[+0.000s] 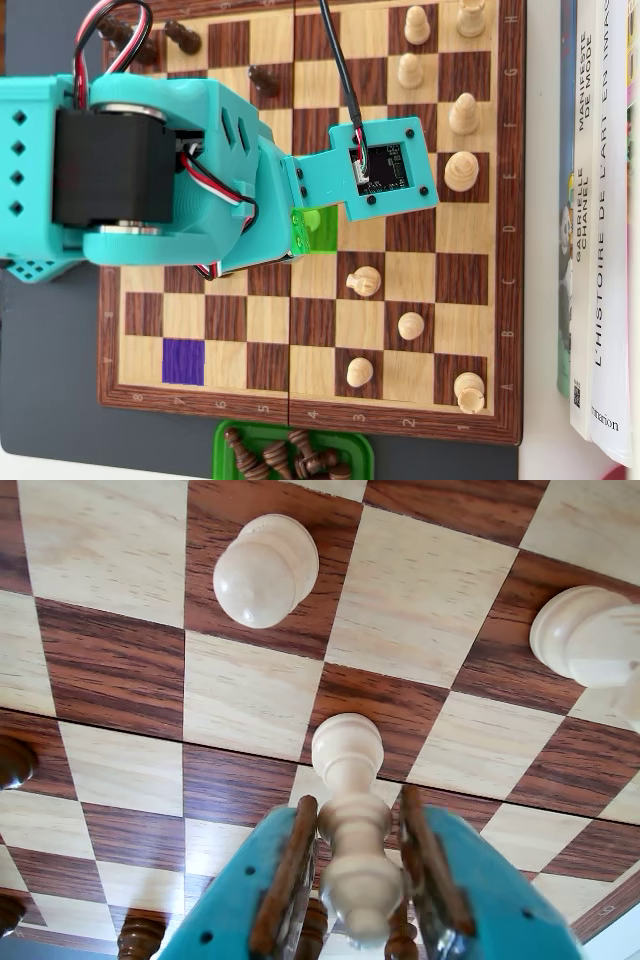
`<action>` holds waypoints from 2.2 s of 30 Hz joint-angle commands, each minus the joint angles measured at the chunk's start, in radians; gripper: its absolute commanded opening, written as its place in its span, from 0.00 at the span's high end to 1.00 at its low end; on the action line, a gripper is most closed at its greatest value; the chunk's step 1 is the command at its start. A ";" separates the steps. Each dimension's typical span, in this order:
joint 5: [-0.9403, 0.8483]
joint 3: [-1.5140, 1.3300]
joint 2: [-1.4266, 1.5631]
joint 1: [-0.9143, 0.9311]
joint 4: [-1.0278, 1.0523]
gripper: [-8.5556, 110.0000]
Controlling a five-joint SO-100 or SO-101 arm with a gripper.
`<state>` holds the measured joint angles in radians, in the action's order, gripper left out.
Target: Play chess
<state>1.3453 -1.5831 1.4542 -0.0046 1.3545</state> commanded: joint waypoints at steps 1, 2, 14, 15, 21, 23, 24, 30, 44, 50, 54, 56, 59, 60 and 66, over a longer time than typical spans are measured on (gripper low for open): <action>-0.005 0.035 0.017 0.006 -0.006 0.80; -0.005 0.038 0.017 0.006 -0.006 0.80; -0.002 0.038 0.066 0.000 -0.002 0.80; 0.000 0.037 0.080 -0.002 -0.002 0.80; 0.003 0.029 0.129 -0.002 0.003 0.80; 0.002 0.029 0.141 -0.002 0.005 0.80; 0.002 0.028 0.149 -0.003 0.005 0.80; 0.008 0.026 0.209 -0.009 0.006 0.80; 0.009 0.026 0.425 0.005 0.032 0.80; 0.077 -0.028 0.578 0.028 0.031 0.80; 0.153 -0.138 0.726 0.028 0.021 0.80; 0.175 -0.216 0.801 0.028 -0.018 0.80; 0.195 -0.342 0.910 0.028 -0.117 0.80; 0.195 -0.382 0.945 0.028 -0.155 0.80; 0.195 -0.572 1.109 0.028 -0.397 0.80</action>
<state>1.5324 -2.1230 2.5035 0.0123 1.0385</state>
